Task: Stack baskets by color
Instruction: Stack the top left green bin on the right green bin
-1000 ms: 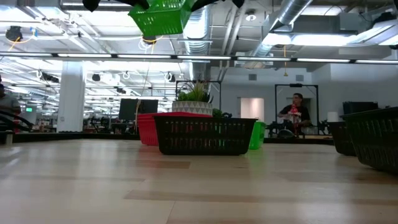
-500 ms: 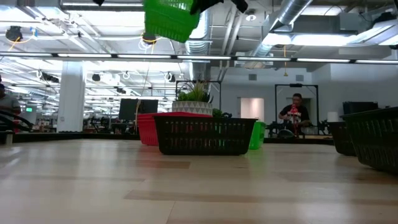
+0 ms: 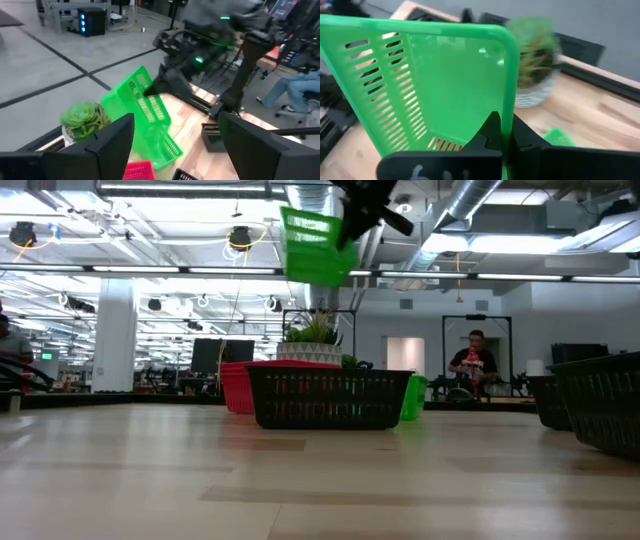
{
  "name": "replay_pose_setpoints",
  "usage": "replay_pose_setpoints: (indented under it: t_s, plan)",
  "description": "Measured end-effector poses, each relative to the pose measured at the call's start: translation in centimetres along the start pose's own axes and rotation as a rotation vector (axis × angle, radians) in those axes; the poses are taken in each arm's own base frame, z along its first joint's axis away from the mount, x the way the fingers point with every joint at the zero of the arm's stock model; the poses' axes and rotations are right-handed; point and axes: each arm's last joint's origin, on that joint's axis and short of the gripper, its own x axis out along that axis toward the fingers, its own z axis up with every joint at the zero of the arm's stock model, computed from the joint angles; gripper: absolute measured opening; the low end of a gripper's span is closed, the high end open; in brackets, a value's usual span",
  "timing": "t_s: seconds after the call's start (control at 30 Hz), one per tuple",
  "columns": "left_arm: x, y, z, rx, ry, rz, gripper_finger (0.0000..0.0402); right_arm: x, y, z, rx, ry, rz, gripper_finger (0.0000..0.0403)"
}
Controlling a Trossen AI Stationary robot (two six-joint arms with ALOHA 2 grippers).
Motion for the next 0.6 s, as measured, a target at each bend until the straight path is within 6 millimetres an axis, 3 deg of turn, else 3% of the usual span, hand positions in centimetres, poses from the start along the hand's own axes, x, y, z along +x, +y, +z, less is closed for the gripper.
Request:
replay_pose_setpoints:
  t_s: [0.1, 0.2, 0.3, 0.47, 0.6]
  plan:
    - [-1.5, 0.6, 1.0, -0.028, -0.025, -0.029, 0.0269, -0.3, -2.3, 0.5, 0.071, 0.006, -0.056, 0.0004]
    - [-2.5, 1.3, 1.4, -0.053, -0.044, -0.041, 0.0262, -0.4, -4.6, -0.3, 0.174, 0.008, -0.090, 0.0004]
    - [-3.3, 1.9, 1.5, -0.065, -0.048, -0.049, 0.0257, -0.4, -6.6, -2.6, 0.300, 0.002, -0.096, 0.0004]
    - [-4.0, 2.4, 1.6, -0.078, -0.050, -0.067, 0.0254, 0.2, -9.5, -8.3, 0.515, -0.023, -0.108, 0.0004]
    - [-4.2, 2.5, 1.6, -0.078, -0.052, -0.068, 0.0254, 1.5, -10.8, -11.8, 0.635, -0.013, -0.096, 0.0004]
